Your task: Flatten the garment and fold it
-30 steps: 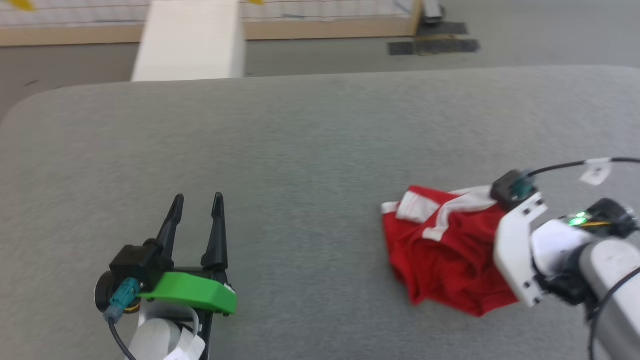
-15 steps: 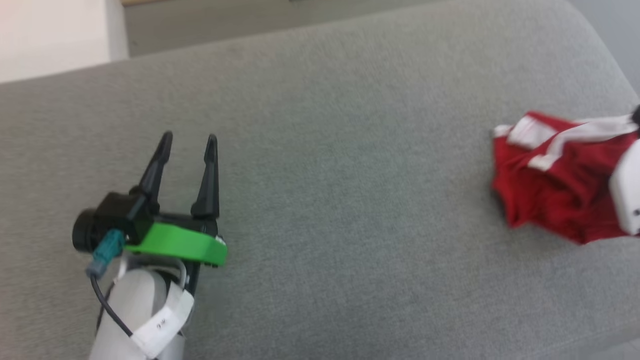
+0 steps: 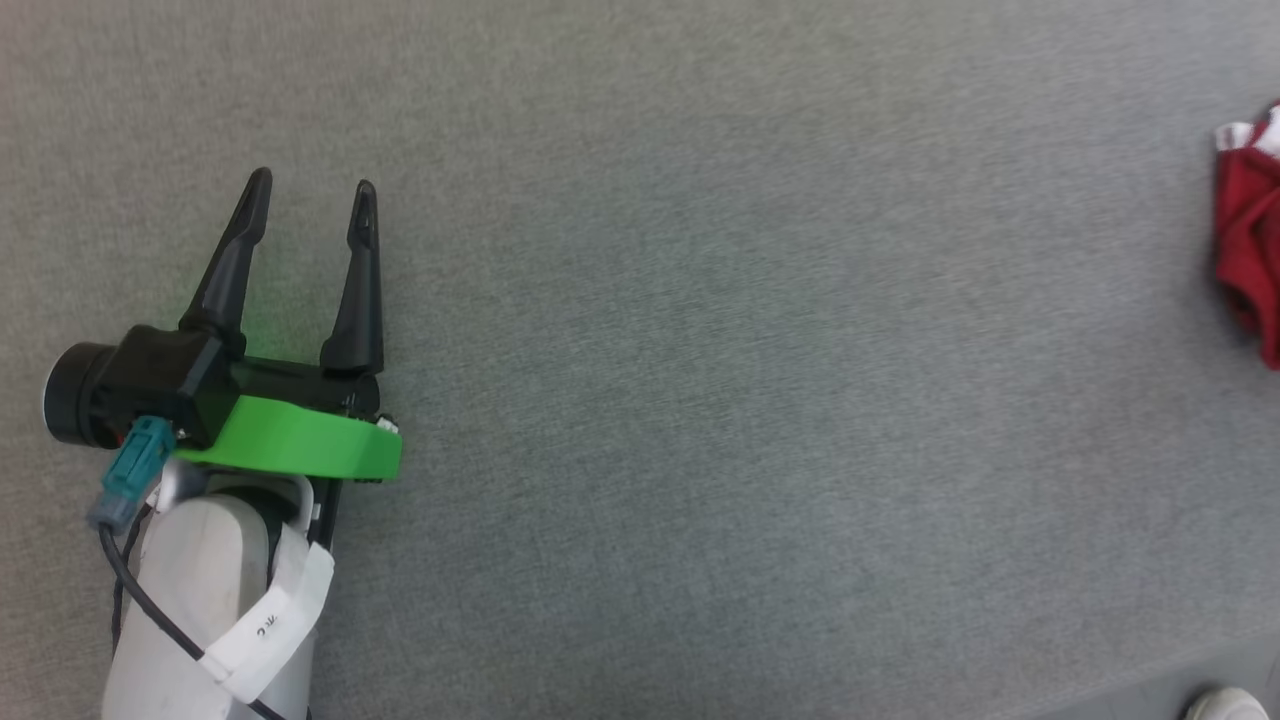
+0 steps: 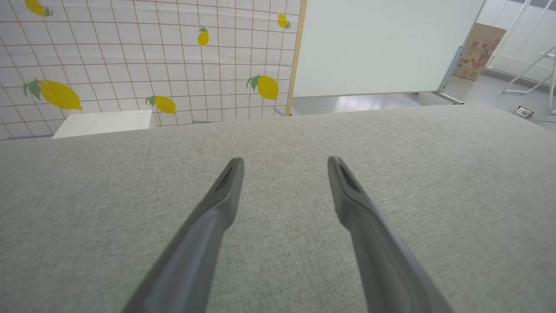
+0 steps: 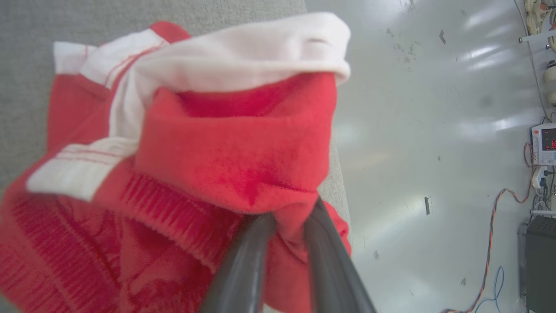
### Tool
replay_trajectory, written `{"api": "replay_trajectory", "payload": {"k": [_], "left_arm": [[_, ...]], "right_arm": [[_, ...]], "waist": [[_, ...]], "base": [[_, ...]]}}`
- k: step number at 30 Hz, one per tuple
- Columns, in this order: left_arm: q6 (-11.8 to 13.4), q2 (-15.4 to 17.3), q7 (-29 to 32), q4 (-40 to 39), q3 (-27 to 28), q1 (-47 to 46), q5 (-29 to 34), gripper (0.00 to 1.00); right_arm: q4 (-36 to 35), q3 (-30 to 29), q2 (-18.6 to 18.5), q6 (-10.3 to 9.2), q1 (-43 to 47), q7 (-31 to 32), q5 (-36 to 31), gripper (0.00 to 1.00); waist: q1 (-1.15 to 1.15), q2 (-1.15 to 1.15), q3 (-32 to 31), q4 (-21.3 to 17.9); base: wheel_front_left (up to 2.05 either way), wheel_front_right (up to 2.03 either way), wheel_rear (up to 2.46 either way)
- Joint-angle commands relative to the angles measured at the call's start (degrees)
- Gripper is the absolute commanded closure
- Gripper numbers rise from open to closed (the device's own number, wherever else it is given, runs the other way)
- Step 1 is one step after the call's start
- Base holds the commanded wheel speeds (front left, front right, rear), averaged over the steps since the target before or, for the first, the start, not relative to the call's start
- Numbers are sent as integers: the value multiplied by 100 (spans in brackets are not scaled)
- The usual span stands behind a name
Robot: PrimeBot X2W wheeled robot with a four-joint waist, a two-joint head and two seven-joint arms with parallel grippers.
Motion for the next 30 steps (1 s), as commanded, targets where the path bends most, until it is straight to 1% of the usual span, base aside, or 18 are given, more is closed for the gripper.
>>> {"api": "replay_trajectory", "payload": {"k": [1,6,12,15,18,20,23,25,28,30], "left_arm": [[30,46,30,-49,5,-21,39,0],[54,62,41,-59,-4,32,18,0],[81,-22,-86,150,-64,101,-46,0],[96,-94,-199,337,-88,155,-103,0],[109,-140,-283,512,-85,216,-160,0],[126,-173,-343,626,-70,255,-200,0],[179,-213,-427,756,5,337,-272,0],[217,-235,-473,806,66,400,-320,0],[281,-270,-527,853,167,513,-389,0],[335,-293,-558,861,248,602,-430,0]], "right_arm": [[79,-83,40,-11,-121,-83,-108,0],[279,-431,3,-11,-206,-232,-383,0],[291,-724,-223,-11,-179,-273,-484,0],[47,-769,-390,-11,-181,-339,-337,0],[-339,-683,-492,-11,-234,-459,-98,0],[-659,-532,-535,-11,-244,-649,117,0],[-1156,-296,-458,-11,-330,-1026,494,0],[-1449,-114,-313,-11,-380,-1291,686,0],[-1831,92,67,-11,-398,-1813,879,0],[-2058,227,392,-11,-336,-2232,906,0]], "waist": [[-1,0,301,161],[-1,0,181,214],[-1,0,-268,244],[-1,0,-604,259],[-1,0,-916,285],[-1,0,-1131,321],[-1,0,-1455,380],[-1,0,-1645,428],[-1,0,-1927,517],[-1,0,-2118,588]], "base": [[0,0,0],[0,0,0],[0,0,0],[0,0,0],[0,0,0],[0,0,0],[0,0,0],[0,0,0],[0,0,0],[0,0,0]]}}
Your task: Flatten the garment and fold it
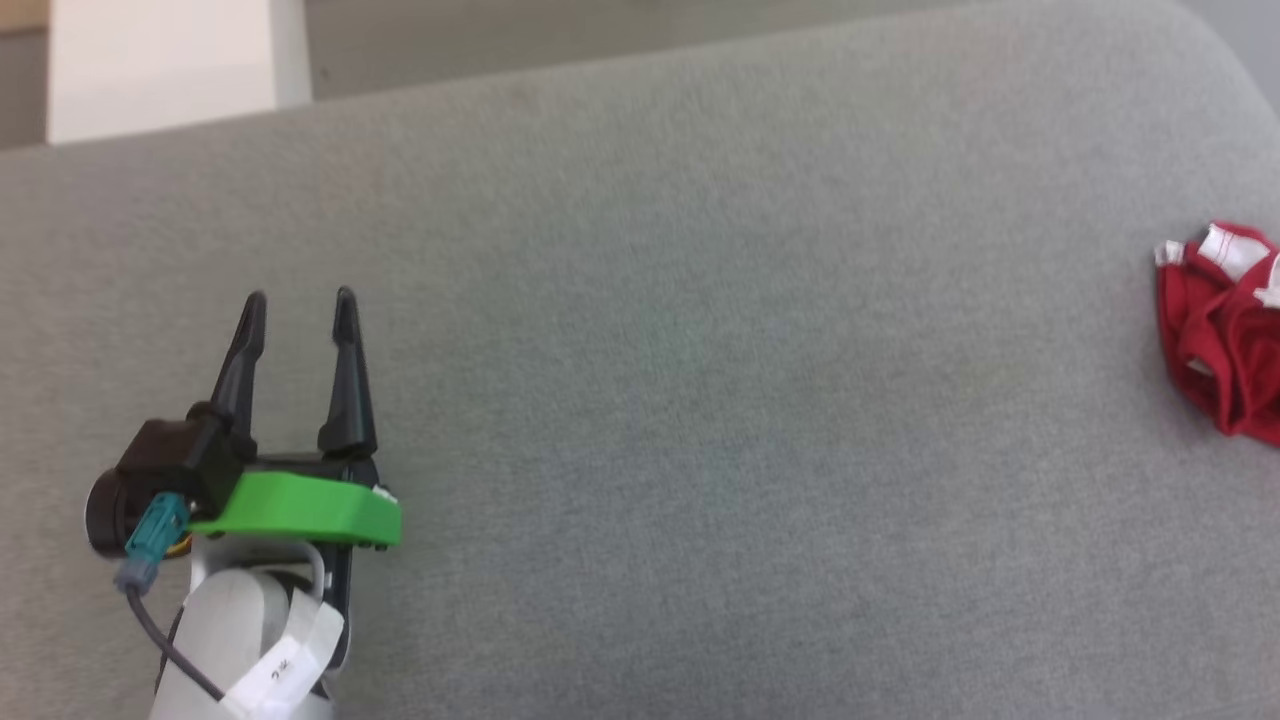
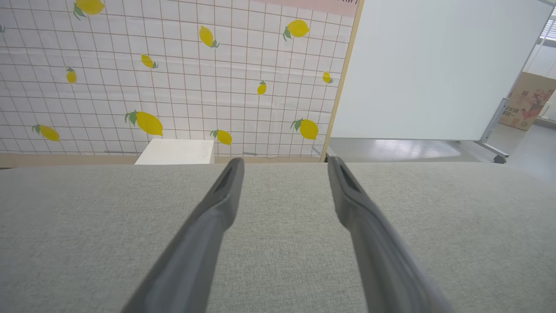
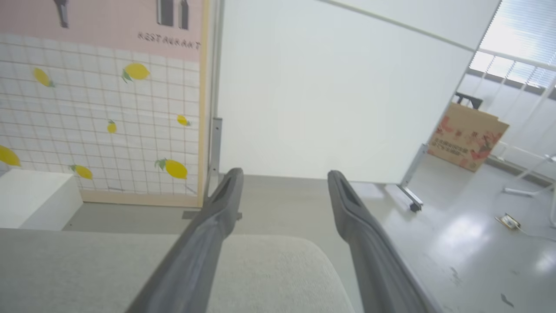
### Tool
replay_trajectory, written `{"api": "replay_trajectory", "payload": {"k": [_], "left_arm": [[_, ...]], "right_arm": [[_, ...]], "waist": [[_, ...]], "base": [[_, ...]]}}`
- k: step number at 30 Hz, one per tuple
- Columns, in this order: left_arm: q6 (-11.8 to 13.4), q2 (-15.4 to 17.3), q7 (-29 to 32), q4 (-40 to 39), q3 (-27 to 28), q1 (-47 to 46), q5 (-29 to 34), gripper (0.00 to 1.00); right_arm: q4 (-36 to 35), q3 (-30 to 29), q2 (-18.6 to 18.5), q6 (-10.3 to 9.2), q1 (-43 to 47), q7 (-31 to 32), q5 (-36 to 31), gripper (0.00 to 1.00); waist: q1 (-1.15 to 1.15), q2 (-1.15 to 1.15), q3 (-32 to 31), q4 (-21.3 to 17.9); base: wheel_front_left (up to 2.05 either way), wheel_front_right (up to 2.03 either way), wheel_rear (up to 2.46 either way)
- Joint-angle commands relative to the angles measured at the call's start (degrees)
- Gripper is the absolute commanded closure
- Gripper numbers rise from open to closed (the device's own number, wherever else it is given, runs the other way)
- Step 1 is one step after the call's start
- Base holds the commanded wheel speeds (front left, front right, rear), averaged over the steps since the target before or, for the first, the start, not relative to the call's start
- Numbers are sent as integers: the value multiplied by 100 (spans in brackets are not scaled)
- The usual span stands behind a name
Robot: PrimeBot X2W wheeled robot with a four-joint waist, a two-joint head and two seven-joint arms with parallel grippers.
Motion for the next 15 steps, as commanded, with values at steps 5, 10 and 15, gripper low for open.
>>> {"api": "replay_trajectory", "payload": {"k": [5,10,15], "left_arm": [[132,-87,-79,-9,179,261,-162,0],[185,-117,-97,-1,249,392,-186,0],[248,-131,-105,81,270,518,-160,0]], "right_arm": [[-550,70,1061,-8,465,-1108,-165,0],[-893,22,2010,-8,1235,-1954,-529,0],[-1113,-65,2631,-8,2100,-2525,-796,0]], "waist": [[0,0,-891,468],[0,0,-1151,730],[0,0,-1377,909]], "base": [[0,0,0],[0,0,0],[0,0,0]]}}
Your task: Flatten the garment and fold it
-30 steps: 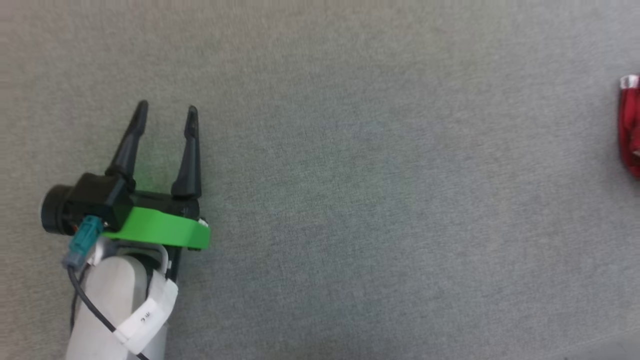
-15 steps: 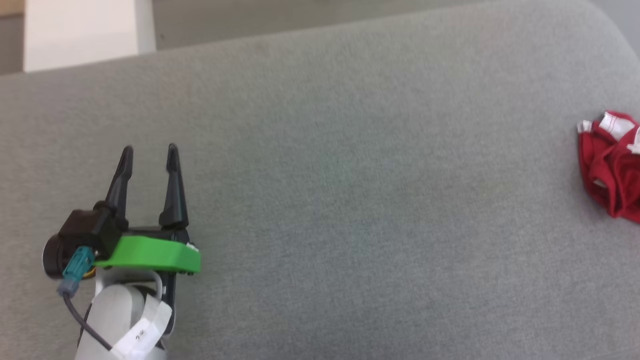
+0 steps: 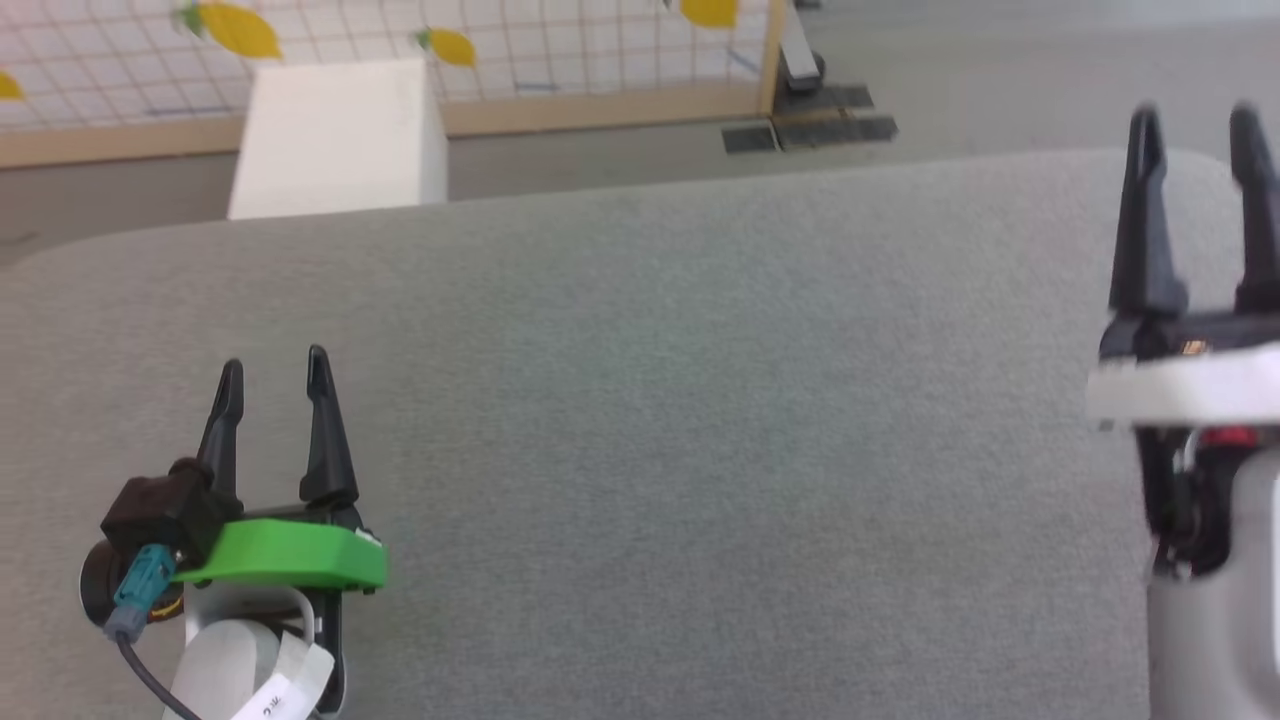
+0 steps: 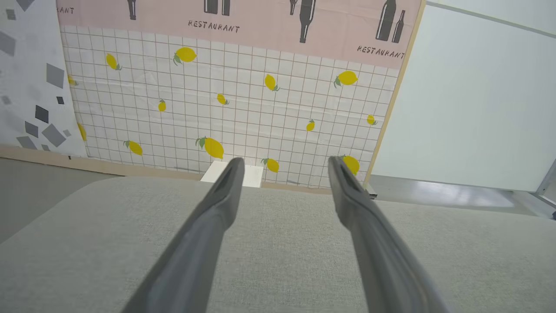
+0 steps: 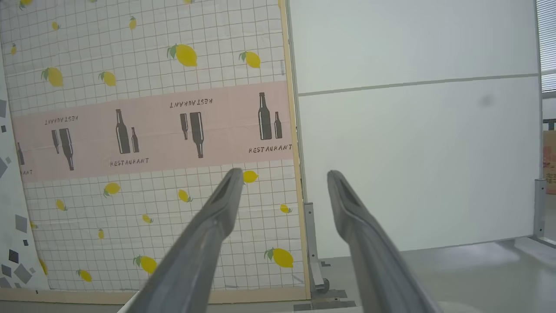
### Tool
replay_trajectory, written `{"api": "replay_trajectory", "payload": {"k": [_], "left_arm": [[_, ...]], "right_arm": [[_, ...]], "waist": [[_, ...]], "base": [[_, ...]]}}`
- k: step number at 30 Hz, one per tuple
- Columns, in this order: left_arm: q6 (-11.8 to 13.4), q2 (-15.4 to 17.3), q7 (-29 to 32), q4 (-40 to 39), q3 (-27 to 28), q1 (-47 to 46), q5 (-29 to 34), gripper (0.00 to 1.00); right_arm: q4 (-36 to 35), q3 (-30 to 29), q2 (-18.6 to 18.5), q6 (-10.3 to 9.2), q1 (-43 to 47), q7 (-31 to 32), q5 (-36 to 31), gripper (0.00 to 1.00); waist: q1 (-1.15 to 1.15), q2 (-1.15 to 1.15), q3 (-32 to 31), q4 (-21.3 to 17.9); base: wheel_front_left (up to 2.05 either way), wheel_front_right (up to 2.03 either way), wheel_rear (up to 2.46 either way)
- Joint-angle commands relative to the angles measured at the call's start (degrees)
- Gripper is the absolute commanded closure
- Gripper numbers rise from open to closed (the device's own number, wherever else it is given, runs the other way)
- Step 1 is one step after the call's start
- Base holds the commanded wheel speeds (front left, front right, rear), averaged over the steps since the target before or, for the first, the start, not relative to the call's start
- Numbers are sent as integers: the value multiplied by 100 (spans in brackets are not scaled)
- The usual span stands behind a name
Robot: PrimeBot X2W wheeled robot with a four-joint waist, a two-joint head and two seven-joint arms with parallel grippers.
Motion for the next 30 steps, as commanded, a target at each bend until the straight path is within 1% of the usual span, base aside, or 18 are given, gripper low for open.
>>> {"api": "replay_trajectory", "payload": {"k": [1,4,6,8,13,18,22,30], "left_arm": [[38,-17,-39,14,22,100,30,0],[45,-28,-42,83,-28,165,69,0],[88,-22,-43,141,-55,214,134,0],[79,-20,-44,210,-114,253,171,0],[97,24,19,393,-279,377,321,0],[91,54,116,536,-453,447,438,0],[91,25,215,683,-507,489,392,0],[71,-56,275,956,-620,519,281,0]], "right_arm": [[-34,21,25,-8,209,-120,-65,0],[44,68,76,-8,694,-255,-50,0],[152,117,81,-8,954,-334,59,0],[289,150,82,-8,1209,-381,159,0],[556,164,84,-8,1695,-464,33,0],[731,75,84,-8,1950,-507,-31,0],[865,88,84,-8,2049,-459,-109,0],[994,419,85,-8,2071,-48,-319,0]], "waist": [[1,0,-302,288],[1,0,-414,373],[1,0,-460,405],[1,0,-511,444],[1,0,-596,489],[1,0,-633,494],[1,0,-646,478],[1,0,-606,432]], "base": [[0,0,0],[0,0,0],[0,0,0],[0,0,0],[0,0,0],[0,0,0],[0,0,0],[0,0,0]]}}
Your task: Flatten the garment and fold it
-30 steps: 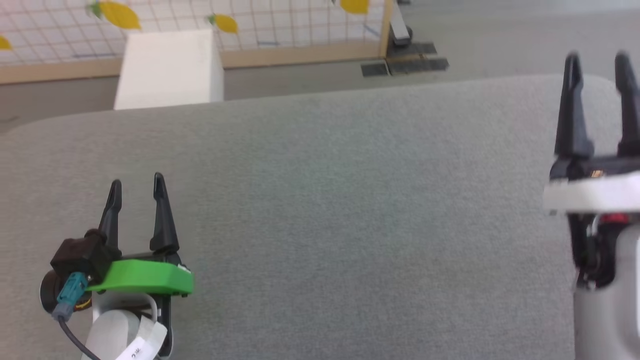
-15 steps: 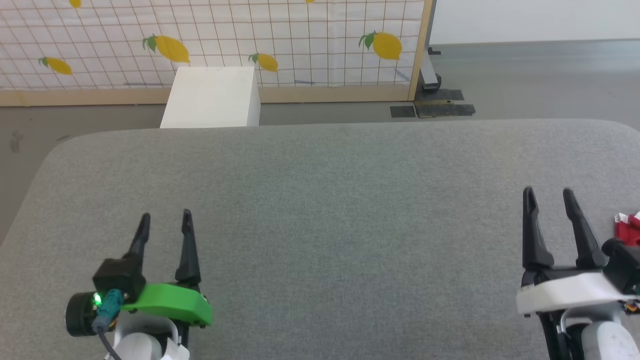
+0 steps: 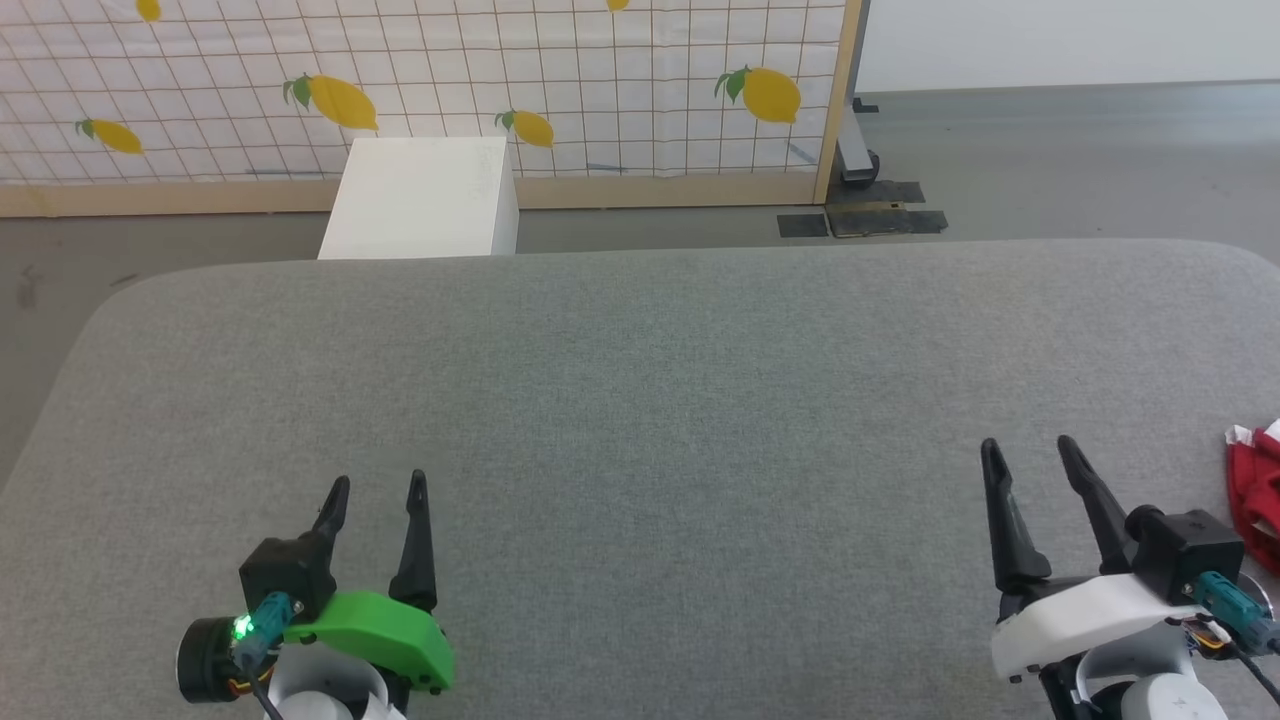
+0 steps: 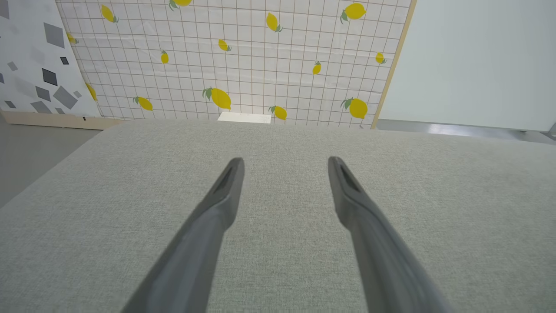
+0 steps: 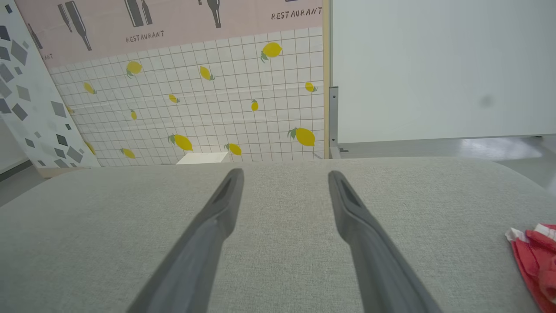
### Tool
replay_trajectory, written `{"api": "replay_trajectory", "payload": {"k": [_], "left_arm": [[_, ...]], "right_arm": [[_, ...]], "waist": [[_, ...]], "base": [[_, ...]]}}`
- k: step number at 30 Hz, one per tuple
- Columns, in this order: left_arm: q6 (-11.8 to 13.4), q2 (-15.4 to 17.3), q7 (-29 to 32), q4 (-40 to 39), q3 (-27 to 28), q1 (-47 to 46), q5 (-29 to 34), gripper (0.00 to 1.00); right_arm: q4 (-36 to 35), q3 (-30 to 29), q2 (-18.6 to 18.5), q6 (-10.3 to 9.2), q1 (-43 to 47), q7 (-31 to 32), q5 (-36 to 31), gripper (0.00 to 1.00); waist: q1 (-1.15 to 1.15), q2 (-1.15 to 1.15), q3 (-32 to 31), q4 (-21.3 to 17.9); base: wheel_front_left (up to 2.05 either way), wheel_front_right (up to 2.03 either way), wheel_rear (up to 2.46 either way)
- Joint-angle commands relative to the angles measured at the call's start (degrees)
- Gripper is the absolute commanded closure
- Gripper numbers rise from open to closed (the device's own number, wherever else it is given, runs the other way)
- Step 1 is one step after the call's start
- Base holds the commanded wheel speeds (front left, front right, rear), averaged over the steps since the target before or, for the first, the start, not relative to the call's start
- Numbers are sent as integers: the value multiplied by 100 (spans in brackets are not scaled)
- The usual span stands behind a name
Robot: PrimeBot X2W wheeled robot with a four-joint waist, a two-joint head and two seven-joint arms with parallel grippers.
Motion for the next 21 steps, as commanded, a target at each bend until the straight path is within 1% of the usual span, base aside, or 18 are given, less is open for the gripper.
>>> {"api": "replay_trajectory", "payload": {"k": [1,21], "left_arm": [[5,-38,-9,40,-12,85,-34,0],[62,-22,-167,239,-87,-3,-94,0]], "right_arm": [[0,35,-1,-9,58,61,-26,0],[-19,74,-1,-9,47,142,51,0]], "waist": [[0,0,14,2],[0,0,82,47]], "base": [[0,0,0],[0,0,0]]}}
